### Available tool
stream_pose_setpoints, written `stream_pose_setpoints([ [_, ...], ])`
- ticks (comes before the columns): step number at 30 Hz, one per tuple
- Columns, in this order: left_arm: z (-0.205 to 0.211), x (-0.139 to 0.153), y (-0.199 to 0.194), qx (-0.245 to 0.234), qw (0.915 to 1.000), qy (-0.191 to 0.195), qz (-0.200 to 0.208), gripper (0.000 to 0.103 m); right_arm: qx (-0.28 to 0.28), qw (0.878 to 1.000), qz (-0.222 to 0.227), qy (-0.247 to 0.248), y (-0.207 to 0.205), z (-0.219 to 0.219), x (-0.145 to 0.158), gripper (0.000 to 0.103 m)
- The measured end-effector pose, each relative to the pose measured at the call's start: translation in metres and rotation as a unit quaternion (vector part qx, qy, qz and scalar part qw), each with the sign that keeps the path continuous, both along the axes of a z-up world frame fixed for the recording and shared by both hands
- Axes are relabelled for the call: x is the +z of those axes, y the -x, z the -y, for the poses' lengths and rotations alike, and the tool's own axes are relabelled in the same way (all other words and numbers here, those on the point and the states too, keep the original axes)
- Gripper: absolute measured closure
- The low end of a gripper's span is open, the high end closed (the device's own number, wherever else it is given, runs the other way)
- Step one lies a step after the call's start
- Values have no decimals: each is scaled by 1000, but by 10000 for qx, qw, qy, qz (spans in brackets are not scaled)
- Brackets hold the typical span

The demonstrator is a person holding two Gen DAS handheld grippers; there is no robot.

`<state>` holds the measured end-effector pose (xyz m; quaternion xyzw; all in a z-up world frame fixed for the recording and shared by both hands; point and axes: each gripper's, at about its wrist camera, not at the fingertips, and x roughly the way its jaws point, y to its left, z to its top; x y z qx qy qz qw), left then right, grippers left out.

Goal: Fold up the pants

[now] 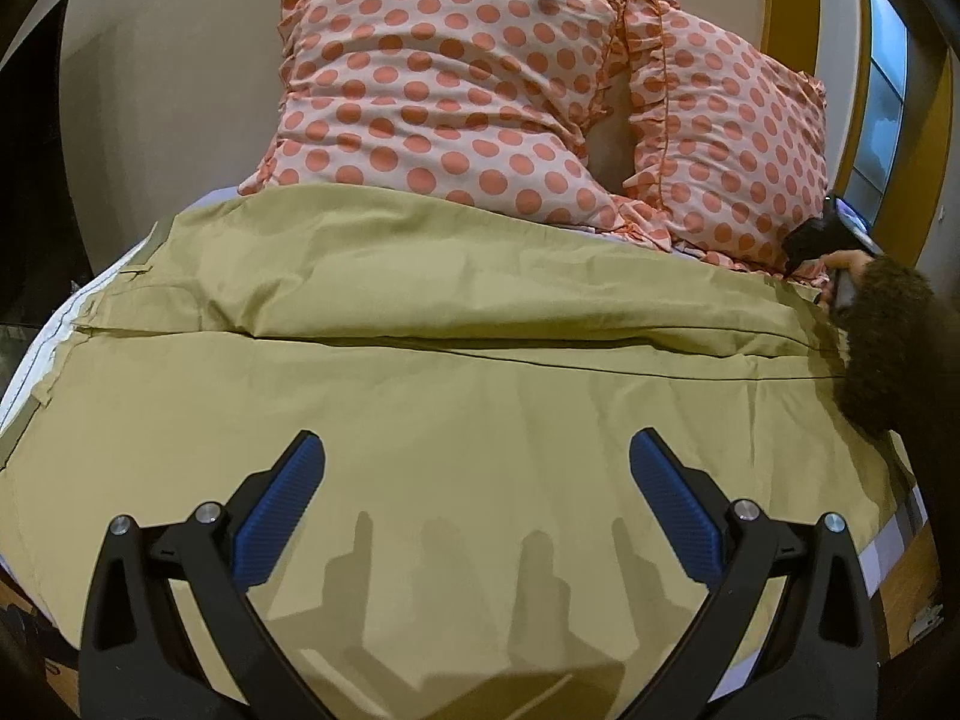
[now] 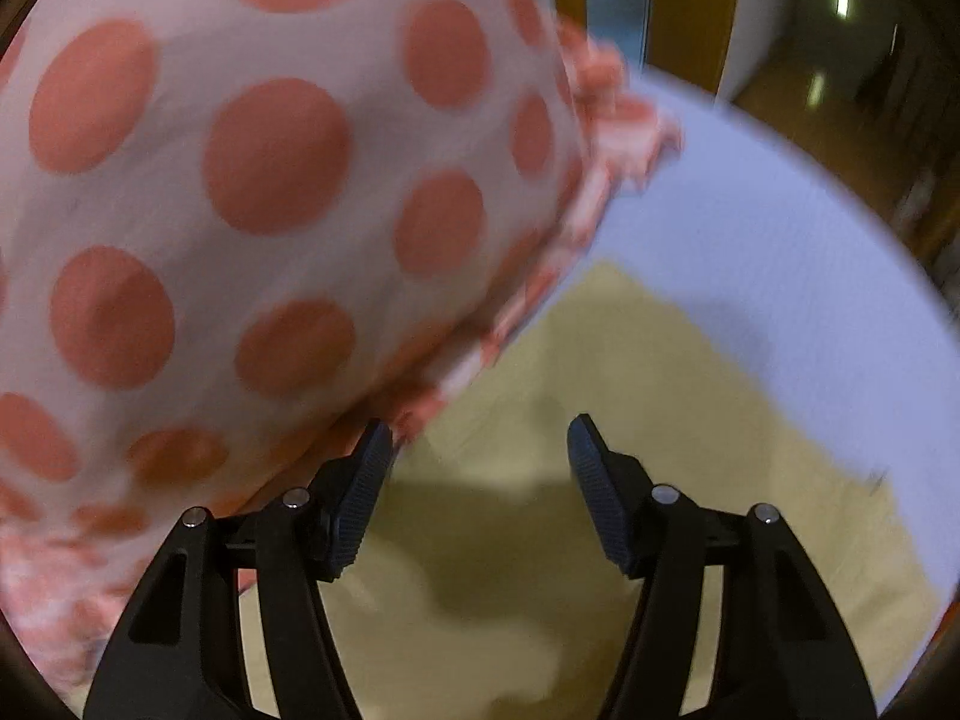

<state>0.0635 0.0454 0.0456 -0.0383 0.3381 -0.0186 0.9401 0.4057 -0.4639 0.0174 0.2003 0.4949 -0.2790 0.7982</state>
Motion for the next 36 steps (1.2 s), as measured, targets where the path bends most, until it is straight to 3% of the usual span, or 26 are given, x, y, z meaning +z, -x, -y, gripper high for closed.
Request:
stream_pose_setpoints([
  [2,-2,-2,-3,29,10000,-16,-9,2,323,9987,159,358,0,-6,-5,45],
  [4,-5,-3,-4,71,10000,17,-11,2,532,9969,412,401,7,-3,-9,55],
  [5,-7,-4,-5,85,9999,60,-7,2,542,9963,496,437,11,1,-11,79],
  [7,-10,-4,-7,144,9998,144,3,2,490,9953,799,227,20,17,-15,90],
  [10,-15,-3,-5,240,9994,234,-11,2,328,9899,1289,-492,36,43,-23,99],
  [14,-23,2,7,387,9989,266,76,2,232,9639,2255,-1399,80,68,-20,99],
  [18,-36,10,20,526,9976,381,251,2,442,9222,3165,-2179,161,81,0,99],
  [19,-40,13,23,554,9971,424,302,2,474,9093,3369,-2396,199,82,3,99],
  [21,-50,21,27,649,9958,453,450,2,434,8988,3489,-2619,256,78,7,99],
  [23,-58,30,28,686,9946,519,588,2,328,9034,3287,-2733,284,73,7,99],
  [27,-77,46,16,675,9907,874,794,2,-3,9072,2544,-3349,317,70,-30,94],
  [28,-79,48,12,669,9906,917,766,2,-7,9070,2490,-3395,316,70,-34,91],
  [30,-85,49,3,644,9907,996,673,2,23,9031,2517,-3478,317,66,-35,71],
  [32,-94,48,-5,618,9894,1157,619,2,85,9023,2551,-3475,319,63,-31,59],
  [36,-105,43,-31,577,9851,1578,367,2,101,9096,2523,-3299,308,61,-28,59],
])
